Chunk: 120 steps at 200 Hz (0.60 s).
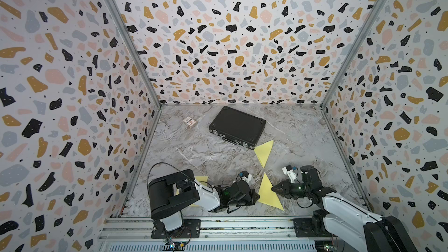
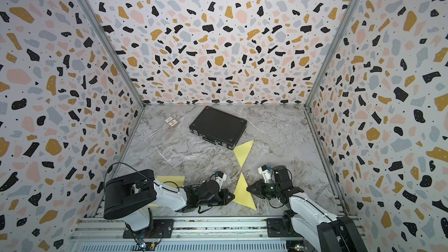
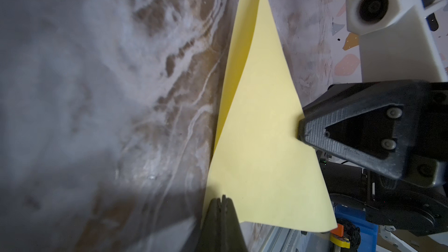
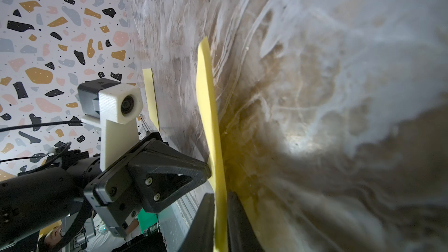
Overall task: Fold the square paper diagonally
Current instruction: Pick up the paper from the center of the board.
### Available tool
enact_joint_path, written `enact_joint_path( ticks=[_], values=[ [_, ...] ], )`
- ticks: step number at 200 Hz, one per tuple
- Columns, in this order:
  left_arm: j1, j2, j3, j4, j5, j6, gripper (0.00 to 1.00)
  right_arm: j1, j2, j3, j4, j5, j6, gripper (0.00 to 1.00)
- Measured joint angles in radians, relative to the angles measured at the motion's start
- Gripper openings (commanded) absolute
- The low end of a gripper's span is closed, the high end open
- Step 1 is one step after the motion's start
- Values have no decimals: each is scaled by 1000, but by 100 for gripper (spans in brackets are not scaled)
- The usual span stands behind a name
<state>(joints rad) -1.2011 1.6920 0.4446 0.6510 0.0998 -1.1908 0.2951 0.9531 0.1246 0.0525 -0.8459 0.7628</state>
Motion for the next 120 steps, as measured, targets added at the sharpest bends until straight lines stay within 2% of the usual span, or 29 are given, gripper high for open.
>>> enact_joint_path(
  ticks=[17,38,62,91,120],
  values=[
    [0,-6,0,-8,0,2,1,4,-16,-6,0,0,2,19],
    [0,-19,0,-28,0,4,1,12,-31,-19,0,1,9,28],
    [0,-28,1,-48,-1,8,1,30,-41,-34,1,2,27,30],
    [0,-27,3,-52,-1,16,1,69,-47,-39,8,6,48,28],
    [0,-24,3,-52,-1,20,2,97,-43,-39,14,11,61,23]
  ],
)
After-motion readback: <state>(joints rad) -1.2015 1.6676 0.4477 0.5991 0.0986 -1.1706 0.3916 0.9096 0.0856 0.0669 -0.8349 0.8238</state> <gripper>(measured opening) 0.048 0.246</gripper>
